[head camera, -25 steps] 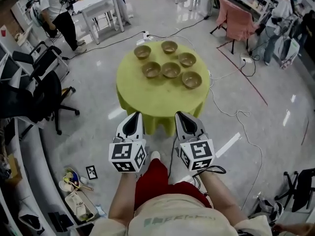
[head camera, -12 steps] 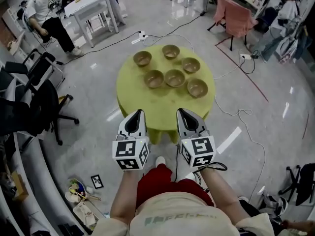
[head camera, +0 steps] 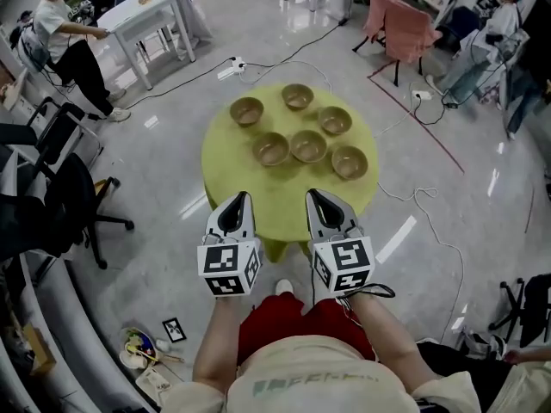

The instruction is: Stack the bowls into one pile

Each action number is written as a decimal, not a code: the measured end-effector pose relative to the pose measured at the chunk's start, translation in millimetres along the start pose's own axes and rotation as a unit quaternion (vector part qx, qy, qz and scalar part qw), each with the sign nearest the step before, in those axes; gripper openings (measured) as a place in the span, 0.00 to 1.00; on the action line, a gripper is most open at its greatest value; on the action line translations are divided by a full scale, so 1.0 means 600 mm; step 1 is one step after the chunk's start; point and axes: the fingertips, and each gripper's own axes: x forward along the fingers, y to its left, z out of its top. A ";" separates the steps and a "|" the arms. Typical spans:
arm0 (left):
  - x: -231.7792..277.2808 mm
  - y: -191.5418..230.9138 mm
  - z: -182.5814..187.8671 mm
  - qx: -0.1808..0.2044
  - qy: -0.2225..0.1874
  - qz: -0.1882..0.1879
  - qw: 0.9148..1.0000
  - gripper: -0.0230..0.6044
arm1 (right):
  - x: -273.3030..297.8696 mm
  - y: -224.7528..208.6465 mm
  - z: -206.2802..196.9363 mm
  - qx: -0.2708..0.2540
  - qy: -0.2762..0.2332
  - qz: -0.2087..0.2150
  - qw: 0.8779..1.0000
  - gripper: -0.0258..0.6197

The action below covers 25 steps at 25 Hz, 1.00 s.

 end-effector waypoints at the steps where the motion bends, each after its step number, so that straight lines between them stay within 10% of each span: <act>1: 0.003 0.003 -0.001 -0.001 0.001 -0.001 1.000 0.07 | 0.003 0.001 -0.001 0.000 0.001 -0.002 1.000 0.10; 25: 0.115 0.055 -0.050 -0.018 0.059 0.022 0.998 0.07 | 0.085 -0.042 -0.042 0.015 0.043 -0.001 0.999 0.10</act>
